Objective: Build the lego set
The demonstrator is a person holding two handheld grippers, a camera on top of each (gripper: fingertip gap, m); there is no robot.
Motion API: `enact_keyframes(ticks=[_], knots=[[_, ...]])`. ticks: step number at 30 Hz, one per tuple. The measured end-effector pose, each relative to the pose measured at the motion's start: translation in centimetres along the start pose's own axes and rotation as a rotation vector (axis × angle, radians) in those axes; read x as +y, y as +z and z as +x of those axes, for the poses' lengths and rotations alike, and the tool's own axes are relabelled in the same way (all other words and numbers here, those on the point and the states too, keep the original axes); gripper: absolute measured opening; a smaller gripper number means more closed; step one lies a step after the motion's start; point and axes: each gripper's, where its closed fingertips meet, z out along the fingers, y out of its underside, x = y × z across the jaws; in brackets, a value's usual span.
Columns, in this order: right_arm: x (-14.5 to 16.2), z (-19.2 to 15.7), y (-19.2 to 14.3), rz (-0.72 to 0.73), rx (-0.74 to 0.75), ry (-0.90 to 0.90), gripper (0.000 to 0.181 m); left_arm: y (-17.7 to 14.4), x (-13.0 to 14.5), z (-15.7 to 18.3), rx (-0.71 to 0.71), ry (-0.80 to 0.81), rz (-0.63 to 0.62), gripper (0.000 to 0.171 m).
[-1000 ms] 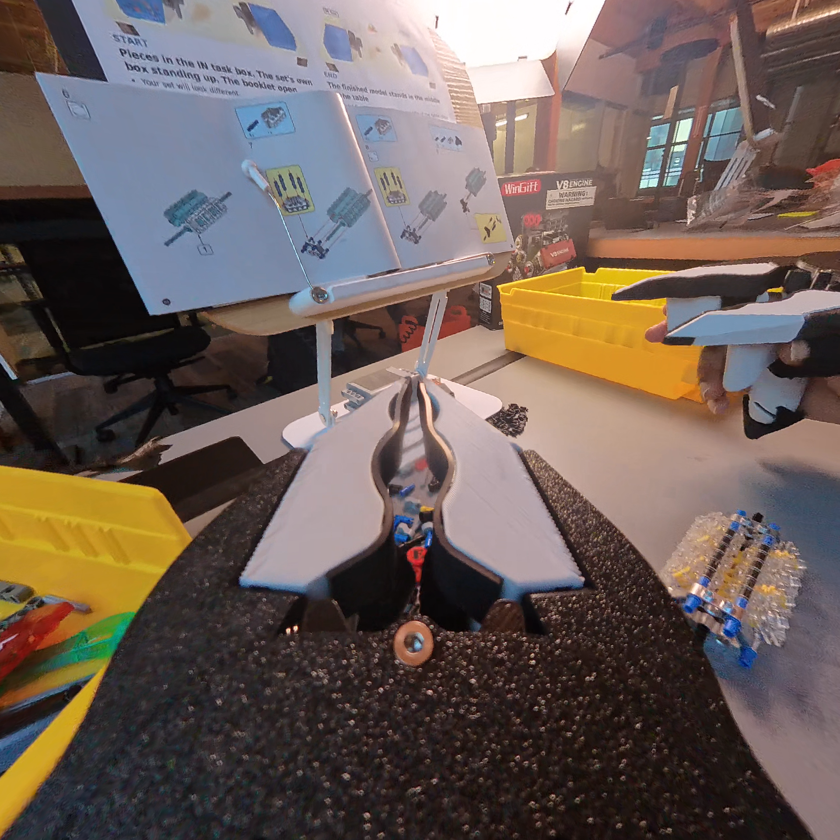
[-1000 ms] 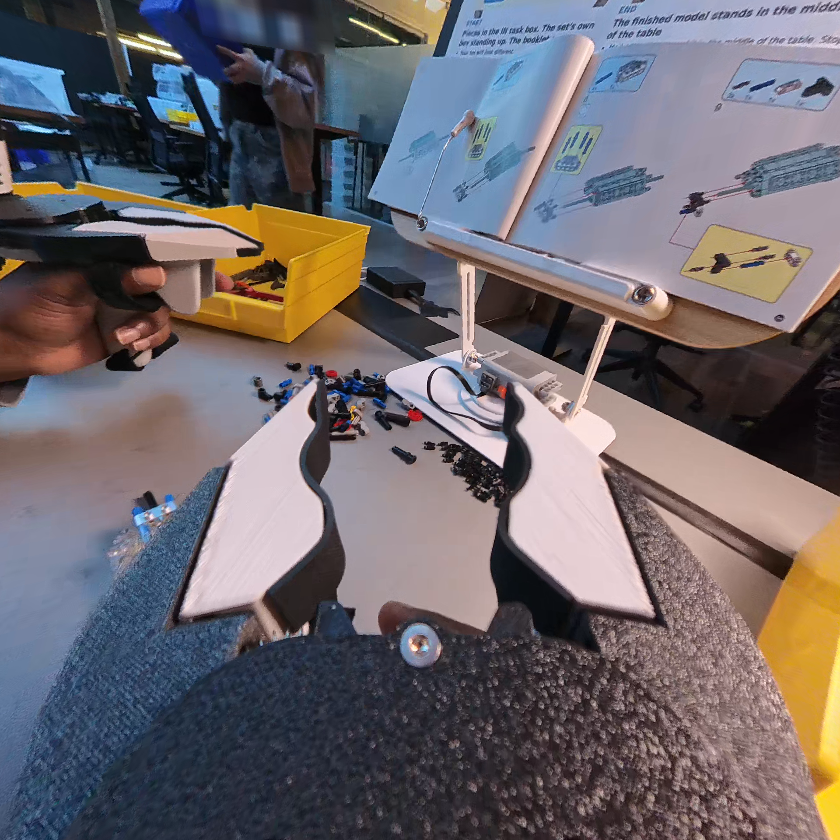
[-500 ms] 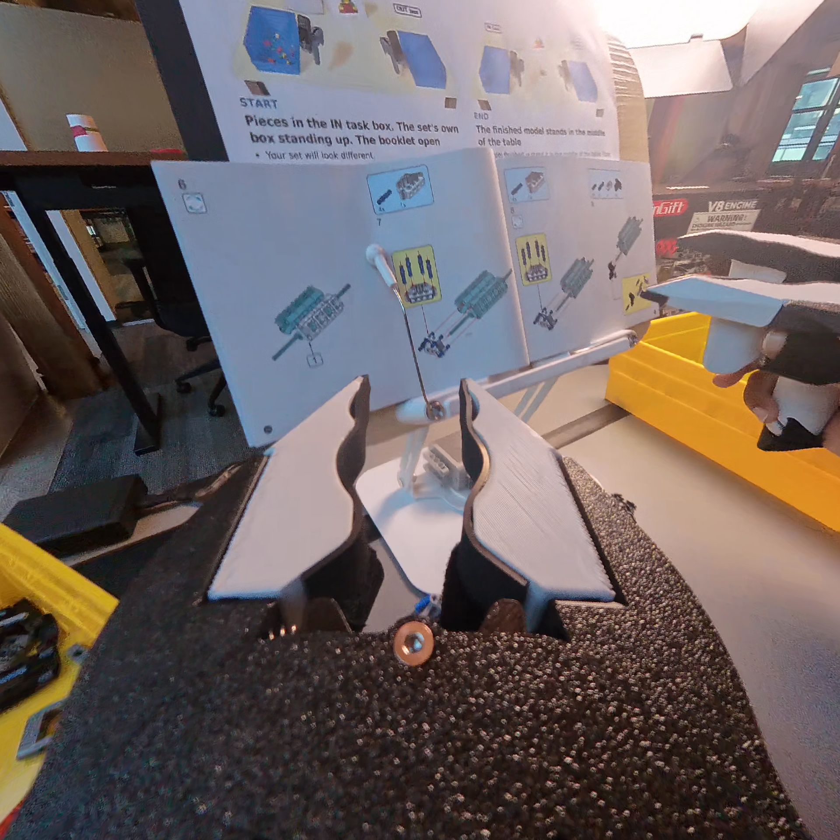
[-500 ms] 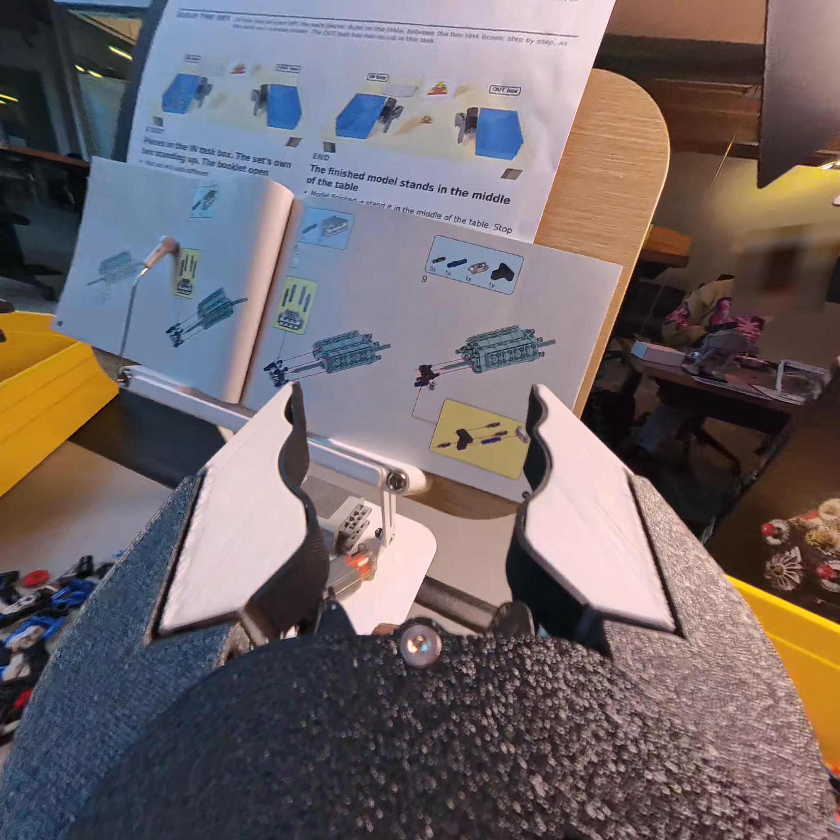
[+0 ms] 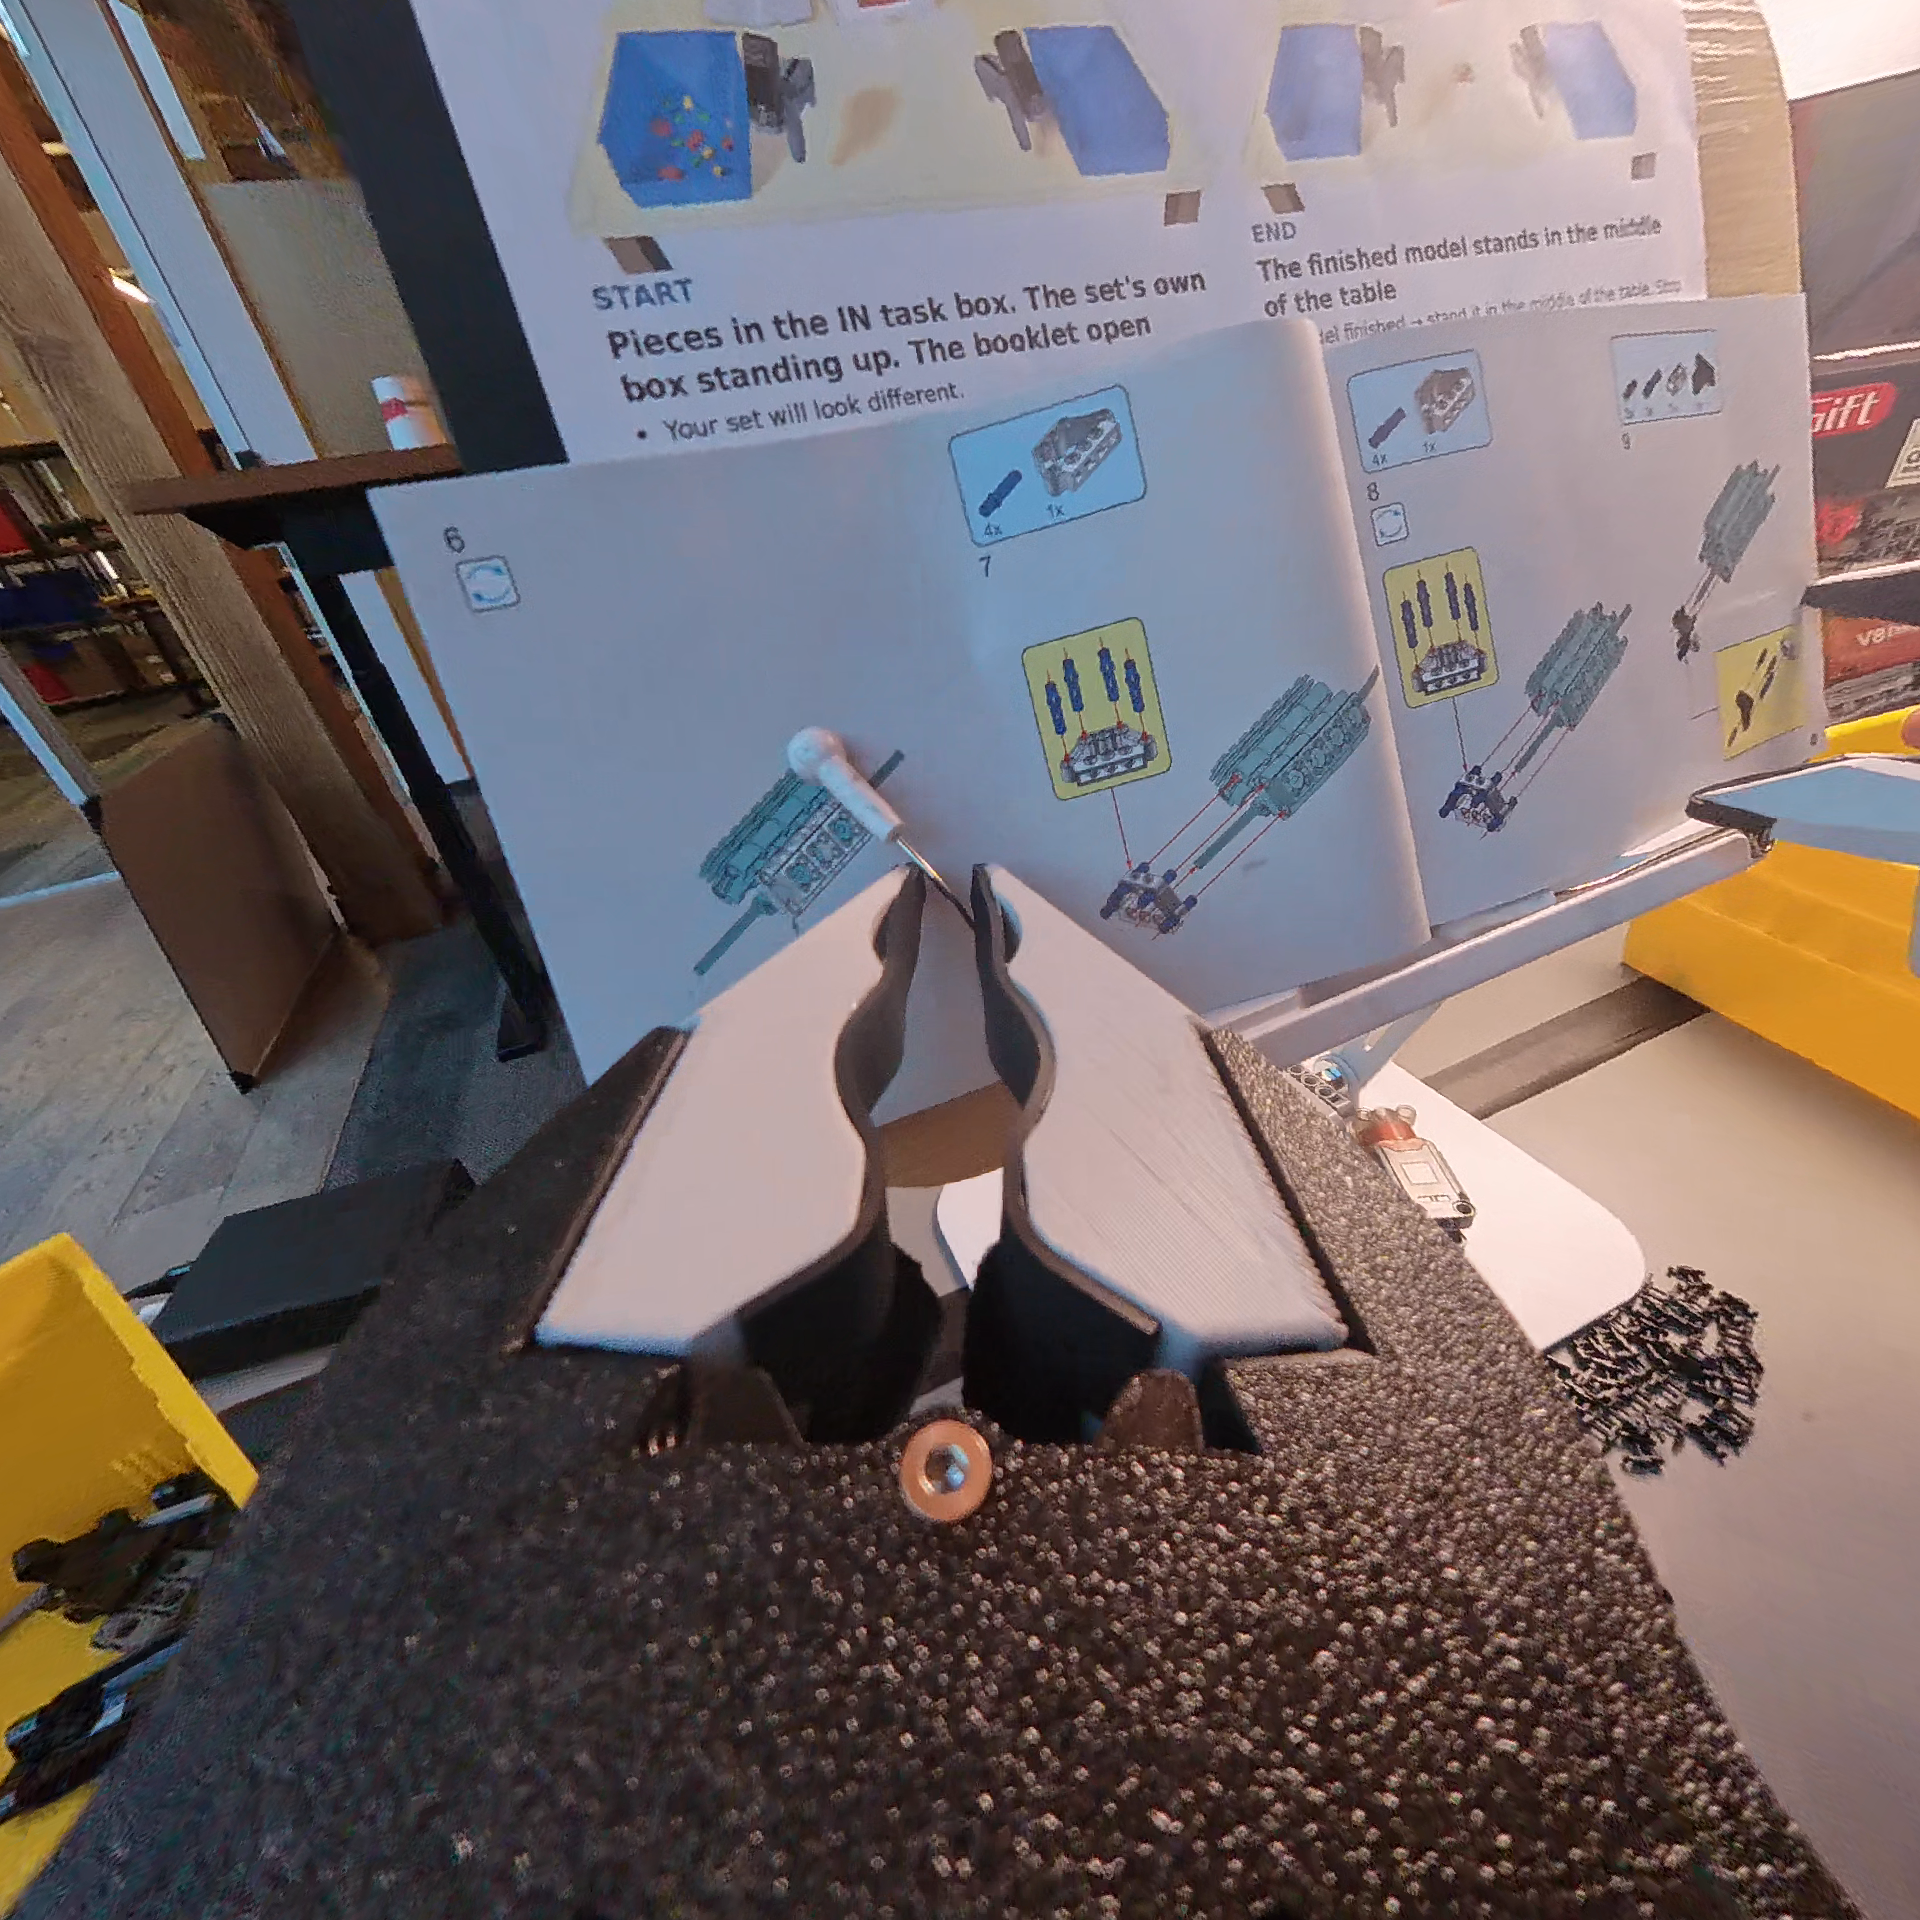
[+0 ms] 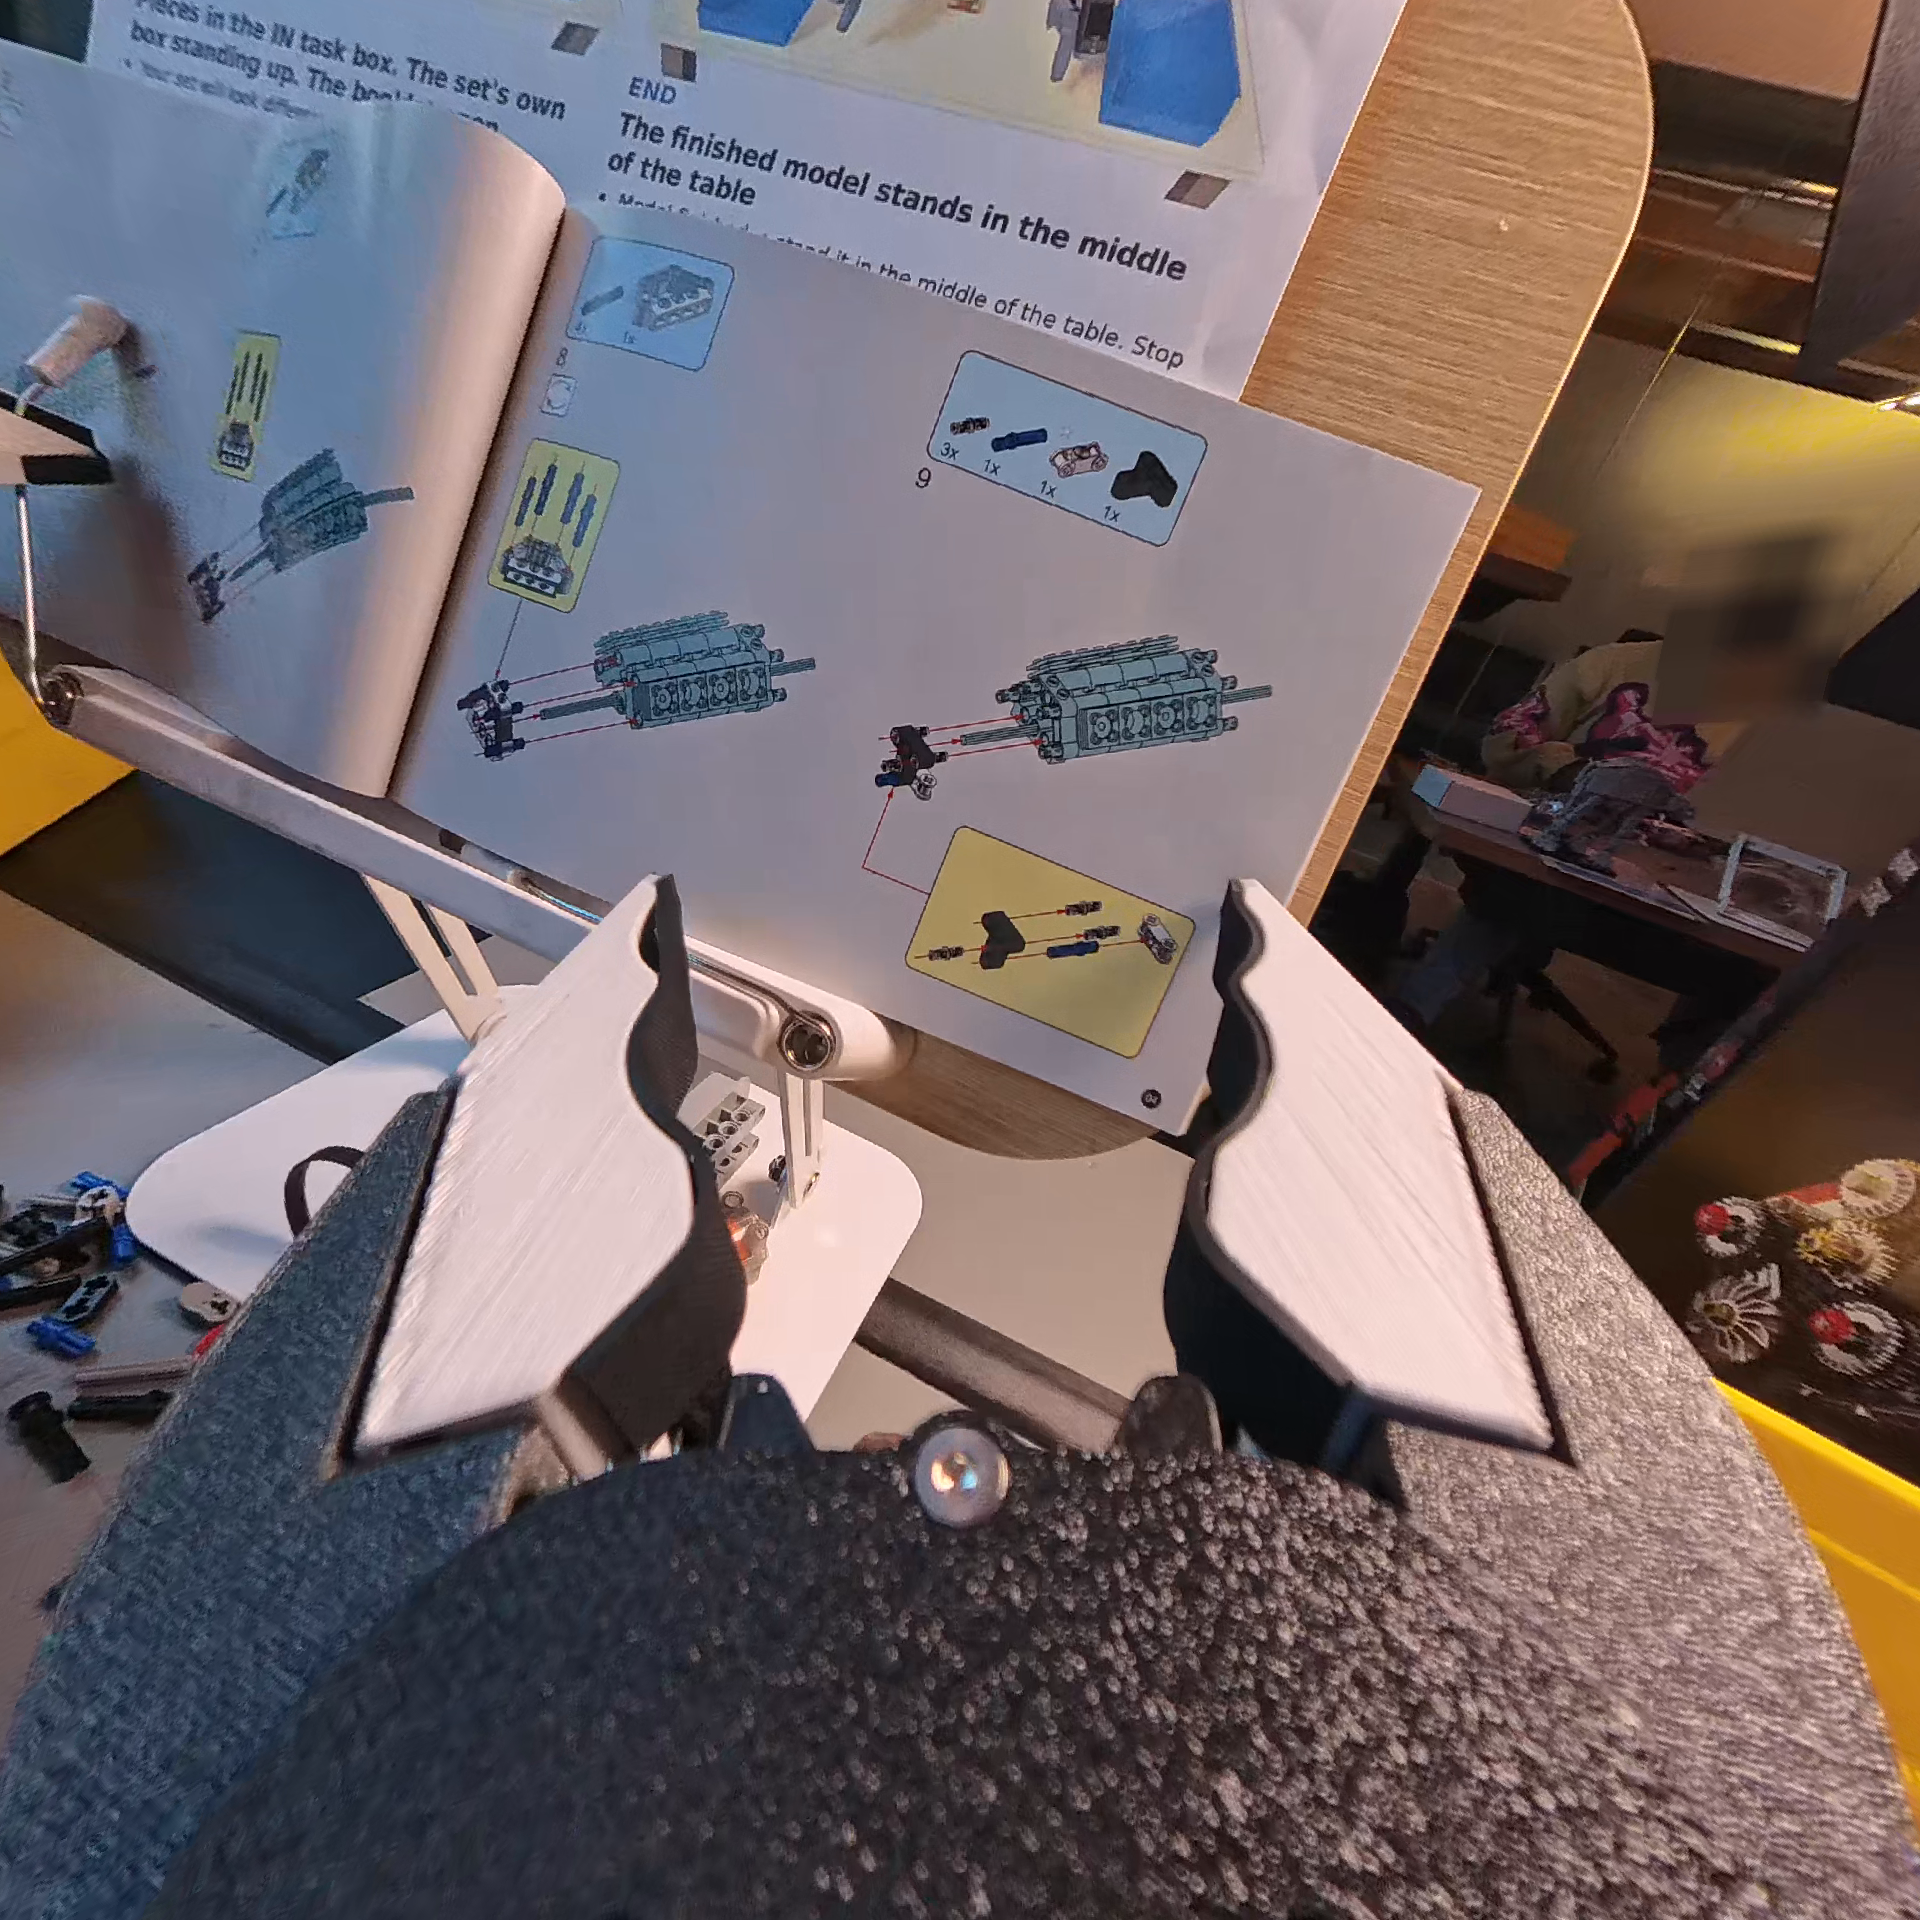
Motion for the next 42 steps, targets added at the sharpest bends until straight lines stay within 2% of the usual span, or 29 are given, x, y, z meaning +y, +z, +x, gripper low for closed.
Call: enact_keyframes(ticks=[4, 7, 10, 15, 18, 22, 23, 26, 29, 33, 42], knots=[[0.1, 0.0, 0.0, -0.001, -0.001, 0.0, 0.099, -0.7, 0.6, -0.6, 0.013, -0.064, -0.016, 0.009], [0.1, -0.1, 0.0, -0.006, 0.0, 0.002, 0.1, -0.9, 0.7, -0.6, 0.024, -0.05, -0.02, 0.012], [-0.5, -0.2, -0.4, 0.009, -0.006, -0.003, 0.1, -1.8, -0.2, -0.6, 0.04, -0.052, 0.019, 0.031], [-3.7, -1.2, -1.6, 0.093, -0.031, -0.046, 0.095, -6.3, -2.0, -0.7, 0.028, -0.079, 0.1, 0.059], [-5.5, -3.3, -2.2, 0.151, -0.08, -0.052, 0.083, -9.4, -0.7, 1.8, 0.075, -0.093, 0.095, 0.054], [-6.3, -6.5, -2.4, 0.172, -0.154, -0.047, 0.062, -12.7, 4.0, 5.1, 0.107, -0.097, 0.054, 0.042], [-6.2, -7.0, -2.4, 0.173, -0.161, -0.045, 0.057, -12.9, 5.0, 5.9, 0.138, -0.082, 0.051, 0.036], [-5.9, -8.0, -2.3, 0.169, -0.164, -0.04, 0.044, -12.0, 7.1, 7.3, 0.206, -0.01, -0.016, 0.037], [-5.1, -7.1, -2.1, 0.153, -0.108, -0.068, 0.033, -12.0, 6.8, 7.7, 0.245, -0.038, 0.012, 0.032], [-3.8, -4.8, -1.7, 0.117, -0.054, -0.059, 0.028, -12.0, 7.1, 7.6, 0.245, -0.024, 0.017, 0.026], [-4.5, -1.3, -1.0, 0.117, 0.009, -0.016, 0.018, -11.8, 7.8, 8.0, 0.244, 0.019, 0.018, 0.025]])
